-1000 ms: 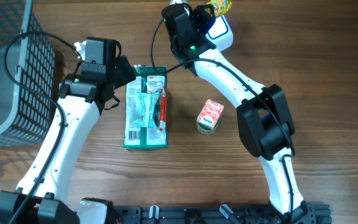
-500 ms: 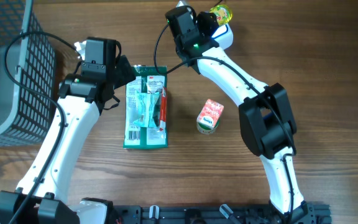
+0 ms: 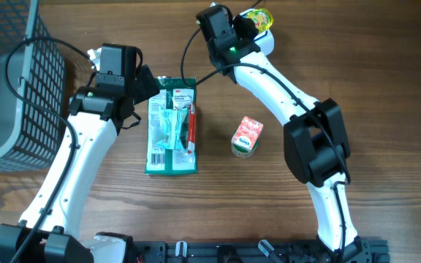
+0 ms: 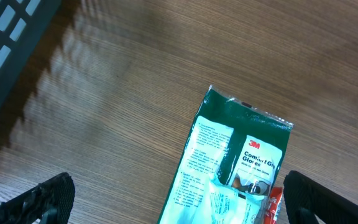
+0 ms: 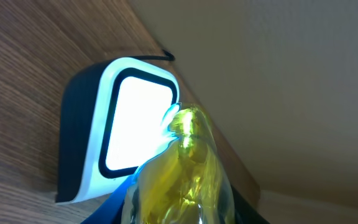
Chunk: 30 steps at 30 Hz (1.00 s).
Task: Scan the item barcode
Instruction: 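Carry the bottle to the scanner and hold it against the window, then move the oil bottle right and set it down on the table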
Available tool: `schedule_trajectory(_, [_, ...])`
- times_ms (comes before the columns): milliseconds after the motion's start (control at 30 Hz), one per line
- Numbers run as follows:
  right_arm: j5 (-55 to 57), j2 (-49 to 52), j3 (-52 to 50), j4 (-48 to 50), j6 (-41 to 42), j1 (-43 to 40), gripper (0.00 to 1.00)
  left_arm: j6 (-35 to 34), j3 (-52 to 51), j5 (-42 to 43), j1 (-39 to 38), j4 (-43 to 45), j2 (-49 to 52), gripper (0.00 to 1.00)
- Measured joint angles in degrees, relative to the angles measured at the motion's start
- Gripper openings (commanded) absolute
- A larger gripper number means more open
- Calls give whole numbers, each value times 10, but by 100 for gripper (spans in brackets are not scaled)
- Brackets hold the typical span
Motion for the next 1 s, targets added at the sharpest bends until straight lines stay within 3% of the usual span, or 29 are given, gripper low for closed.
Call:
schedule_trajectory(367, [-29,-30,-8,-30,38,-1,5,0,0,0,0,0,0,100])
schedule_trajectory(600, [-107,-167,-17,-215,158,-23,5,0,0,0,0,0,0,100])
schedule_trajectory(767, [-252,-214,-15,-409,301,-119,9,0,0,0,0,0,0,100])
schedule_trajectory(867, [-301,-210,-18,-454,372,-188,9,0,0,0,0,0,0,100])
schedule_trajectory(1000, [-327,-210,-18,-482,406,-266,7,0,0,0,0,0,0,100])
